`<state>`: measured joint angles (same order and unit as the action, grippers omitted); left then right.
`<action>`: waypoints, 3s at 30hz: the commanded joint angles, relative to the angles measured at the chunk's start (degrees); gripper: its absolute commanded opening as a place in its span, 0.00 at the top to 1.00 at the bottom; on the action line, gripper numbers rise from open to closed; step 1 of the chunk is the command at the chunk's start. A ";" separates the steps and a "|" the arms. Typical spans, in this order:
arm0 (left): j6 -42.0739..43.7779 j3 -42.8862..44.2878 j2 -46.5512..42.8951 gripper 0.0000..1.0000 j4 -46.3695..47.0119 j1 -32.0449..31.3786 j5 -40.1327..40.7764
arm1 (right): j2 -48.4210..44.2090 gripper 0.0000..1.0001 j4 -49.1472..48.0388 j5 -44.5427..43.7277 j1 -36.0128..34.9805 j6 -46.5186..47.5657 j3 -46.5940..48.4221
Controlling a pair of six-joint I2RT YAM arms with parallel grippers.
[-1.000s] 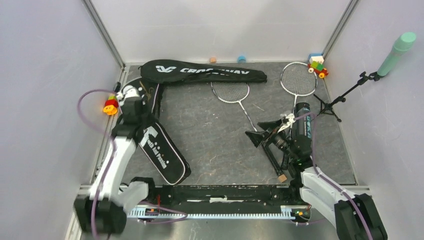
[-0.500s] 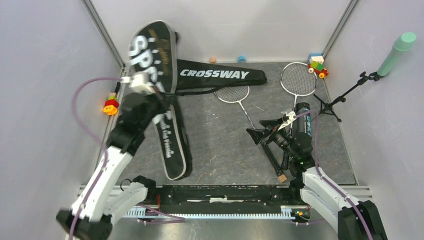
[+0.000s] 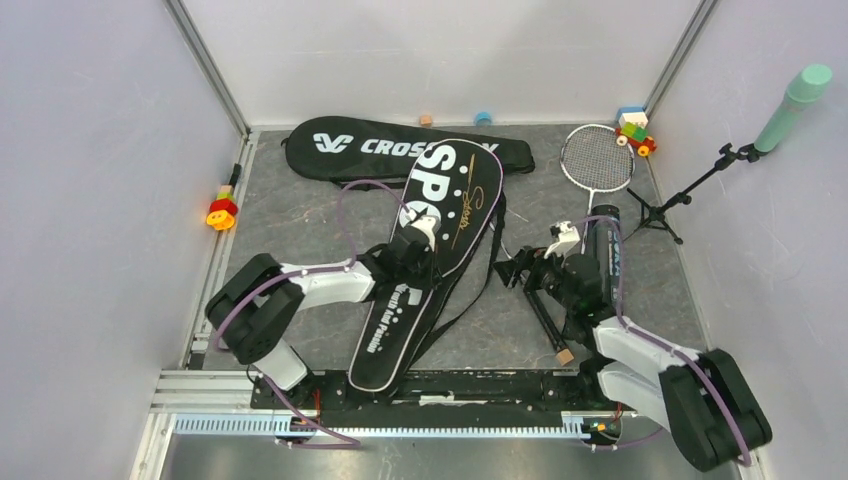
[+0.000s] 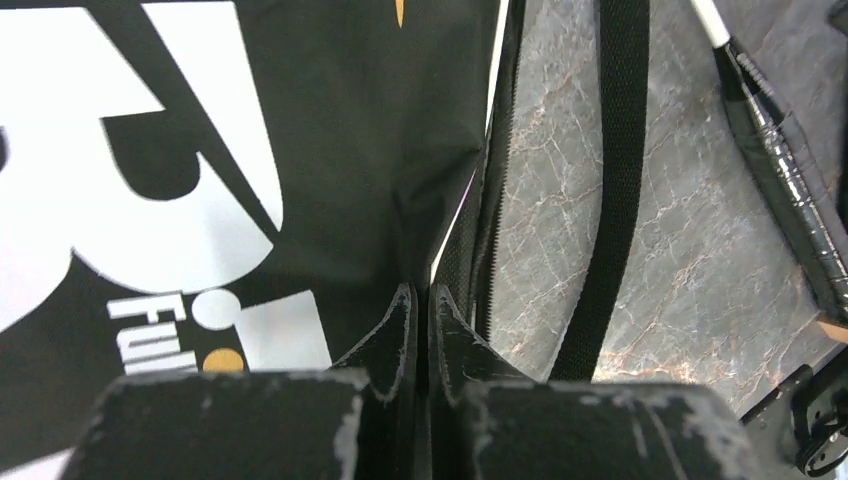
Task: Pack up the badminton gear
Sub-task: Place the racket bag at the center of the board, then open the racket bag at the center of the board, then pick up the racket from the center of the board.
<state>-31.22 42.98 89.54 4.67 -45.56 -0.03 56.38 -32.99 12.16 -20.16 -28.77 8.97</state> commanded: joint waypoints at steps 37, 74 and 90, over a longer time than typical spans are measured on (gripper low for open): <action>-8.03 -12.17 -18.99 0.49 9.18 -1.72 5.57 | 26.41 1.00 -3.70 -5.25 -15.87 6.68 23.86; 4.35 -11.21 -32.75 0.98 -7.60 4.97 31.97 | 6.24 0.20 27.45 5.21 -16.58 38.50 28.46; 4.92 -1.37 -29.29 0.98 -15.80 4.95 31.68 | 22.79 0.05 38.98 -18.58 -6.24 35.33 36.01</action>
<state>-27.46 36.60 58.41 -9.61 -40.80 29.91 71.16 2.68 -0.95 -27.27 7.11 39.20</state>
